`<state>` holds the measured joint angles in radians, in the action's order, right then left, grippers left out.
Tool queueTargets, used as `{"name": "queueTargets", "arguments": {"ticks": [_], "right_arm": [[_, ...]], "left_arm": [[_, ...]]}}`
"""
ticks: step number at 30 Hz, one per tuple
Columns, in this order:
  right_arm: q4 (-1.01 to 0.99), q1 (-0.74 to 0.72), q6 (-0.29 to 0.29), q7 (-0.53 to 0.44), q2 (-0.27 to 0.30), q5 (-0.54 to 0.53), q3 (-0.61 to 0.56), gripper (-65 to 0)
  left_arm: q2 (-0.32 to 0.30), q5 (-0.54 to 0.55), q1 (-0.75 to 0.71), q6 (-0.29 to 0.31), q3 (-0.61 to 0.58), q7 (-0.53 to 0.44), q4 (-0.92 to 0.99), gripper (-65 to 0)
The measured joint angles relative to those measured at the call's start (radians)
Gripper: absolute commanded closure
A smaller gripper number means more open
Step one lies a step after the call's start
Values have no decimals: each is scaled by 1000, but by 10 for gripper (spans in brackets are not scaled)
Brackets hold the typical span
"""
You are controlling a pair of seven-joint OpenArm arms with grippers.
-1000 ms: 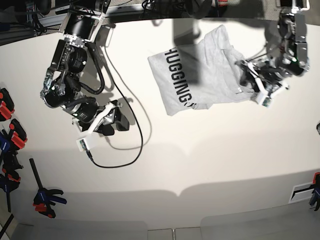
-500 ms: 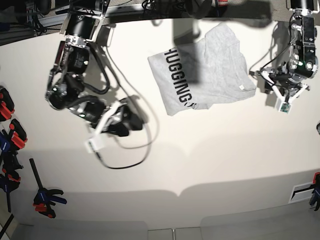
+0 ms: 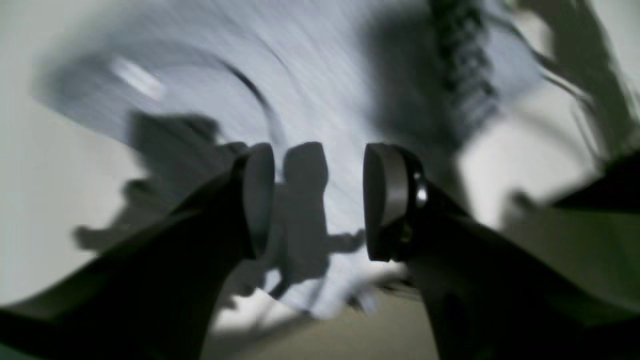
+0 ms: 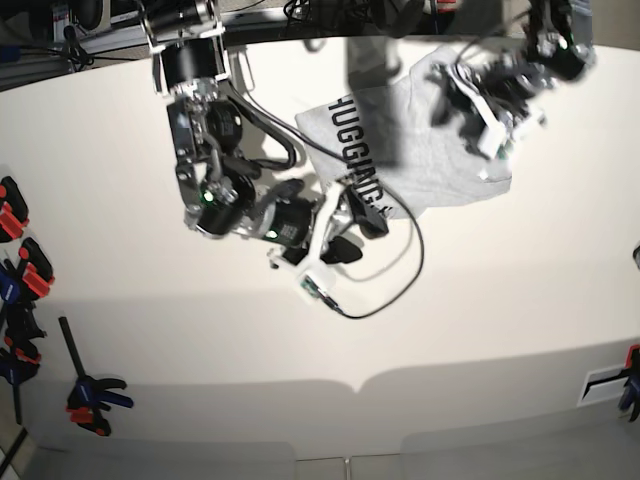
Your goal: Fold the T-shirt properly
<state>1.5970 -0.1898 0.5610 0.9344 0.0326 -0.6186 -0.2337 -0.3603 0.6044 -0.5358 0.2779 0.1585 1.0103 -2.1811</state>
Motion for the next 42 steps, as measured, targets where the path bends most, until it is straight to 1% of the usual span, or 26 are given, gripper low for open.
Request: {"name": "queueTargets", "arguments": {"ticks": [2, 4, 7, 9, 11, 12, 13, 14, 16, 17, 19, 22, 23, 24, 26, 27, 31, 37, 42], "right_arm": [[-63, -37, -9, -3, -28, 32, -21, -321], [-146, -67, -12, -4, -64, 67, -23, -321], [-294, -111, -9, -8, -124, 145, -23, -321], [-384, -135, 11, -29, -161, 203, -24, -321], [-451, -149, 29, -52, -186, 248, -26, -321], [-475, -152, 32, -55, -188, 263, -27, -321], [-484, -150, 34, -55, -188, 279, -27, -321], [-488, -147, 35, -52, -185, 291, -26, -321], [-489, -143, 35, -43, -176, 314, -24, -321], [-489, -144, 34, -23, -176, 317, -22, -321], [-489, -147, 34, 23, -180, 320, -23, -321], [-488, -145, 34, 60, -165, 304, -26, -321], [-480, -137, 35, 75, -151, 280, -26, -321], [-464, -126, 49, 88, -134, 246, -26, -321], [-409, -90, 87, 125, -98, 199, -24, -321], [-375, -67, 95, 132, -86, 188, -23, -321], [-236, 34, 98, 156, -57, 179, -24, -321], [-44, 222, 99, 161, -16, 177, -23, -321], [63, 293, 98, 160, -11, 181, -13, -321]], "left_arm": [[34, 32, -69, 48, 0, -34, 8, -267], [64, 47, -105, 93, -2, -52, 27, -267], [86, 47, -105, 101, -2, -90, 78, -267], [97, 66, -97, 101, 0, -103, 139, -267], [123, 88, -92, 101, 0, -116, 214, -267], [140, 81, -86, 103, 0, -113, 250, -267], [151, 85, -75, 104, 0, -111, 285, -267], [156, 92, -56, 118, 0, -113, 317, -267], [149, 98, -6, 120, 1, -88, 359, -267], [147, 89, 16, 119, 6, -87, 371, -267], [143, 14, 37, 123, 20, -86, 371, -267], [112, -18, 50, 123, 63, -90, 371, -267], [99, -24, 58, 122, 77, -90, 372, -267], [87, -31, 65, 119, 87, -90, 372, -267], [59, -38, 79, 116, 104, -90, 375, -267], [43, -42, 79, 116, 108, -92, 375, -267], [2, -44, 88, 115, 110, -113, 376, -267], [3, -40, 174, 112, 110, -119, 376, -267], [2, -33, 215, 112, 110, -108, 376, -267]]}}
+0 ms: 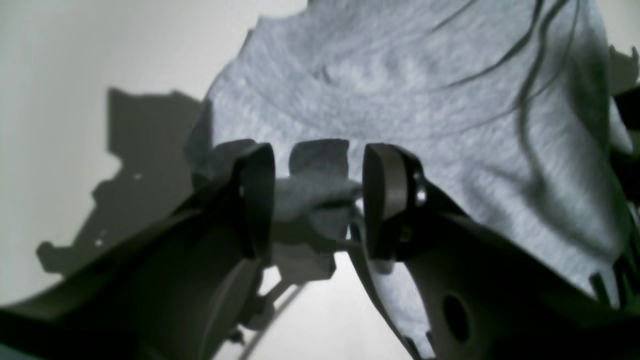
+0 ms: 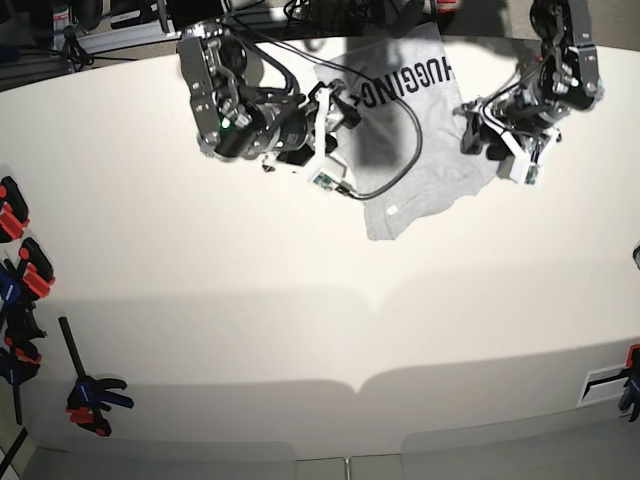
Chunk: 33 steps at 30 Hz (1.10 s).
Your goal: Fold the T-shirt properly
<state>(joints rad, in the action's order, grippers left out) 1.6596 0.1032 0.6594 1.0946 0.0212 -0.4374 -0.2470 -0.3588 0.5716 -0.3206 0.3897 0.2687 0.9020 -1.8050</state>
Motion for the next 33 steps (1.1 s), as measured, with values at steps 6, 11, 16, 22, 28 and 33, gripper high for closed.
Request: {"name": "queueTargets", "arguments": {"ticks": [6, 11, 16, 22, 28, 33], "right_arm": [[20, 2, -4, 0, -4, 0, 0, -321], [95, 2, -10, 4, -5, 8, 14, -321], [185, -1, -20, -2, -7, 79, 152, -321], [233, 0, -24, -4, -5, 26, 416, -321], [233, 0, -23, 13, 26, -93, 591, -321], [233, -1, -19, 39, 60, -135, 630, -321]], "left_arm": [[1, 27, 2, 1, 0, 6, 0, -267], [1, 142, -11, 20, -1, 131, -27, -213], [21, 166, -78, 83, 1, 102, -212, -187], [119, 153, -168, 83, -19, 62, -264, -187], [136, -121, -172, 61, -214, -30, -254, -187], [134, -344, -168, 26, -328, -95, -197, -187]]}}
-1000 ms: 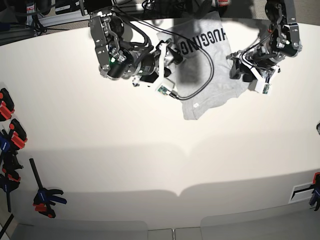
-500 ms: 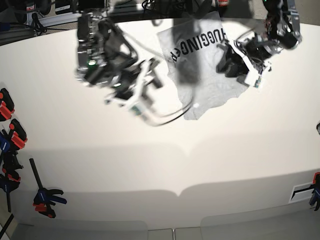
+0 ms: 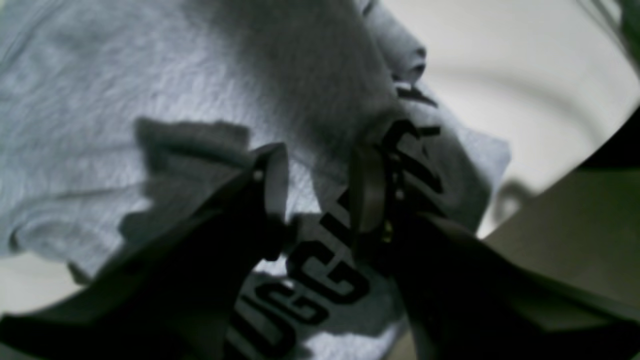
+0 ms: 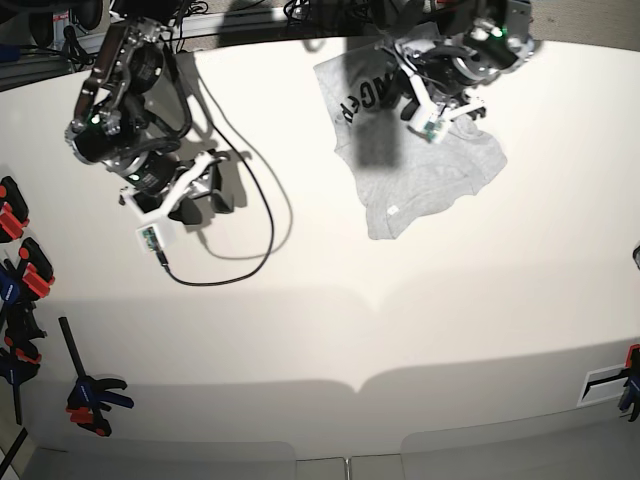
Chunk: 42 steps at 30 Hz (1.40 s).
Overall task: Fold the T-shirt properly
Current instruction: 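Lay the shirt down and smooth it flat with the left gripper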
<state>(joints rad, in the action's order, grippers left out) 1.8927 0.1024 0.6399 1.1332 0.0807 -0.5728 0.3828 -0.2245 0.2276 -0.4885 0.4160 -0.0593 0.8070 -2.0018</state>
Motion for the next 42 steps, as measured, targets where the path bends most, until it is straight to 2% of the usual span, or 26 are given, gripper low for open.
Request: {"name": "queueTargets", "arguments": {"ticks": [4, 8, 12, 17, 23, 25, 28, 33, 34, 38, 42], "right_arm": [[0, 0, 0, 28, 16, -13, 4, -321], [1, -1, 0, 26, 14, -24, 2, -321], [2, 0, 0, 24, 14, -23, 2, -321], [3, 0, 0, 17, 14, -23, 1, -321], [3, -9, 0, 16, 13, -23, 0, -321], [3, -8, 0, 16, 14, -23, 1, -321], [3, -8, 0, 16, 14, -23, 1, -321], [3, -8, 0, 16, 14, -23, 1, -321], [3, -8, 0, 16, 14, -23, 1, -321], [6, -8, 0, 18, 14, -24, 0, -321], [6, -8, 0, 33, 19, -23, 0, -321]], "left_arm": [[-3, -13, 54, 4, -8, -5, 104, -187], [-19, 35, 140, 86, -8, -38, 235, -187], [-72, 133, 201, 138, -8, -45, 314, -187], [-147, 144, 214, 177, -14, -49, 315, -187], [-263, 153, 216, 183, -14, -85, 315, -187], [-282, 147, 221, 183, -13, -95, 316, -187], [-279, 185, 229, 174, -13, -89, 319, -187], [-272, 177, 248, 168, -13, -70, 320, -187], [-271, 181, 255, 152, -13, -62, 320, -187], [-270, 221, 289, 24, -14, 9, 280, -187], [-286, 218, 298, -48, -13, 31, 159, -187]]}}
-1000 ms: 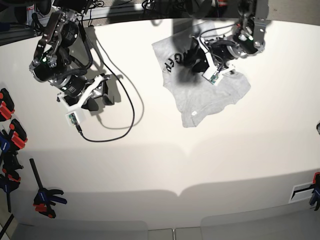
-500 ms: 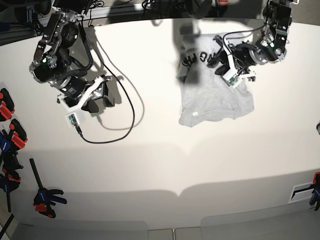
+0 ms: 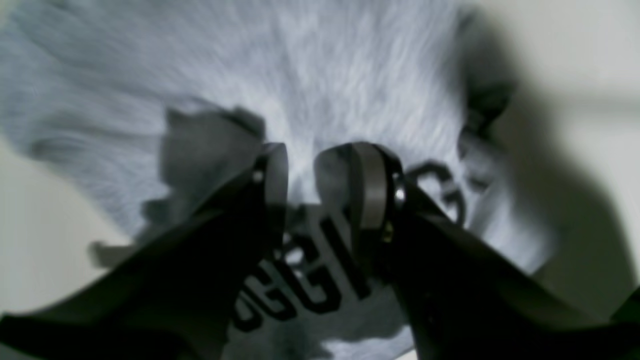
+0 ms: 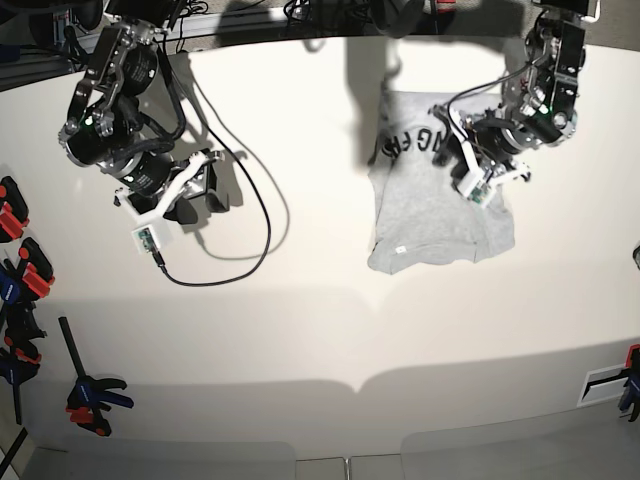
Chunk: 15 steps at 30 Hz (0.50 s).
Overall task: Fold the T-shirt properly
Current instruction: 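Lay the shirt down and smooth it flat with the left gripper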
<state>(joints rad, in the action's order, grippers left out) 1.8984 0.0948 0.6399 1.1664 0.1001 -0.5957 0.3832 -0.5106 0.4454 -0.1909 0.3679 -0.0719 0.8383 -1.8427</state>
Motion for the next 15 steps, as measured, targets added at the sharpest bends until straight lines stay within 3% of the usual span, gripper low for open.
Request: {"name": "queueTargets", "arguments": {"ticks": [6, 9, 11, 13, 15], "right_arm": [[2, 0, 0, 48, 56, -26, 0, -321], [8, 12, 0, 130, 91, -140, -1, -321], [16, 33, 0, 166, 113, -188, -1, -321], [31, 66, 3, 193, 130, -208, -1, -321], [51, 102, 5, 198, 138, -208, 12, -321]], "left_arm": [[1, 56, 0, -63, 0, 108, -196, -187], [0, -6, -21, -164, 0, 117, -259, -187], [0, -62, -65, -267, 4, 130, -283, -187], [3, -85, -138, -310, 26, 130, -322, -187], [11, -88, -224, -314, 58, 127, -370, -187]]}}
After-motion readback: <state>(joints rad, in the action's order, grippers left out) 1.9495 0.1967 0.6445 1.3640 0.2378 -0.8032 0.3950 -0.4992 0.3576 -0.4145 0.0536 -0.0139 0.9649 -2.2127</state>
